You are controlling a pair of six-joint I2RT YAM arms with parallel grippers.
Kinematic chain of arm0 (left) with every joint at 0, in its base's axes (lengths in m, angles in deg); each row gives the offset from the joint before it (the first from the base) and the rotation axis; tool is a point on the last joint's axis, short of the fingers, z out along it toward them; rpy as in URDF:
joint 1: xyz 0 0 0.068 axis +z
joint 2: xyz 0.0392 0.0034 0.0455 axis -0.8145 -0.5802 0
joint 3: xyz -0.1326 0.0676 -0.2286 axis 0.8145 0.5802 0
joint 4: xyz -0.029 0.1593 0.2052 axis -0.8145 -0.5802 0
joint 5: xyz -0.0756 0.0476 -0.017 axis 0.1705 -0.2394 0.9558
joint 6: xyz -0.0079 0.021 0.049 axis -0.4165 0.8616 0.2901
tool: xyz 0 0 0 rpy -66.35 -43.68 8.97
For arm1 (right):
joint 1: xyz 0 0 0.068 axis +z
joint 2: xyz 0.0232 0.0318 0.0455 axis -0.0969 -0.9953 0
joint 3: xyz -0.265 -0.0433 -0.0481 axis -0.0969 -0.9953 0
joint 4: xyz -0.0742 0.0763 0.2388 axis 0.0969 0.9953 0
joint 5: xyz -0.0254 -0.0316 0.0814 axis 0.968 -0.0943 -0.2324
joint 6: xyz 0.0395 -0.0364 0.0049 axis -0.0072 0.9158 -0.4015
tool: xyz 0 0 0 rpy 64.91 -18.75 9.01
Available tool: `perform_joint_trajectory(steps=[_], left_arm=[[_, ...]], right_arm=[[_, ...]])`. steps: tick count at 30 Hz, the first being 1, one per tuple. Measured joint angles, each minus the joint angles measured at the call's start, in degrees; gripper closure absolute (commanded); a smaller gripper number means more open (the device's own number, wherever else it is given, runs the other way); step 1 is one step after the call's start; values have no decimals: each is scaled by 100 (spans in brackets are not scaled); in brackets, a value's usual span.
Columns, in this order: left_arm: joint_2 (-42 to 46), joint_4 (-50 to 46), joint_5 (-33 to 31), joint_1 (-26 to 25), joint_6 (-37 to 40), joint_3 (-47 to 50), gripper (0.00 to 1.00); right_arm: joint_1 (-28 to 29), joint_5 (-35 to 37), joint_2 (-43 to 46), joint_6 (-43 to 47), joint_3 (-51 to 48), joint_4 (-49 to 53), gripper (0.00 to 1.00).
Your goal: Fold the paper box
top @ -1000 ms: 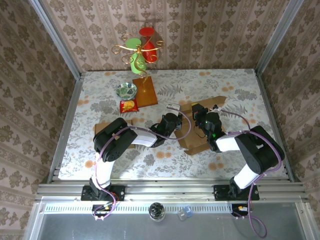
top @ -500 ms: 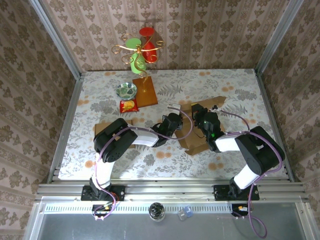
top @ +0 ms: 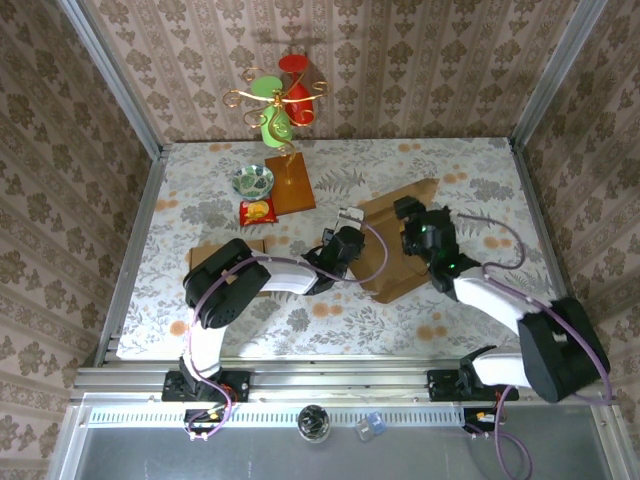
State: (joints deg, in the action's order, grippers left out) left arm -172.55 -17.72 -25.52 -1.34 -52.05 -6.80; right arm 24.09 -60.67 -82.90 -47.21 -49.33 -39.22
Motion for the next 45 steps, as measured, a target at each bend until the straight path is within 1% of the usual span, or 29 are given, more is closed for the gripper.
perform_joint_trajectory(steps=[3,6,8,10,14,16,18,22,25,27,32,37,45], left_arm=[[297,81,278,170,380,260,100],[640,61,833,479,693,444,100],[866,7,1394,754,822,527,100],[1067,-138,2087,1064,879,535,100],[1305,-442,3322,1635,955,531,100],[1309,-612,3849,1843,966,531,100],[1309,-837,4203,1956,966,531,100],[1287,-1097,4715,2070,960,527,100],[1198,-1200,4999,2098,957,448,100],[1097,-1296,5130,2100,955,337,100],[938,-1587,5193,2100,872,105,100],[929,-1834,5082,2039,831,-35,100],[920,-2100,4645,1814,833,-98,100]], right_arm=[[-444,-409,468,525,776,1134,17],[-835,-739,837,1123,1285,1978,19],[-1115,-990,973,1539,1467,2441,21],[-1462,-1241,992,1982,1609,2892,23],[-2033,-1759,739,2577,1886,3526,34],[-2090,-2015,518,2754,2002,3644,36],[-2035,-2218,352,2835,2026,3650,36],[-1908,-2393,170,2848,2026,3670,38],[-1884,-2520,15,2841,2026,3530,42],[-1875,-2618,-179,2830,2031,3416,43],[-1709,-2669,-645,2828,2151,3373,44],[-1539,-2732,-907,2756,2166,3248,45],[-1285,-2905,-1279,2656,2166,3106,46]])
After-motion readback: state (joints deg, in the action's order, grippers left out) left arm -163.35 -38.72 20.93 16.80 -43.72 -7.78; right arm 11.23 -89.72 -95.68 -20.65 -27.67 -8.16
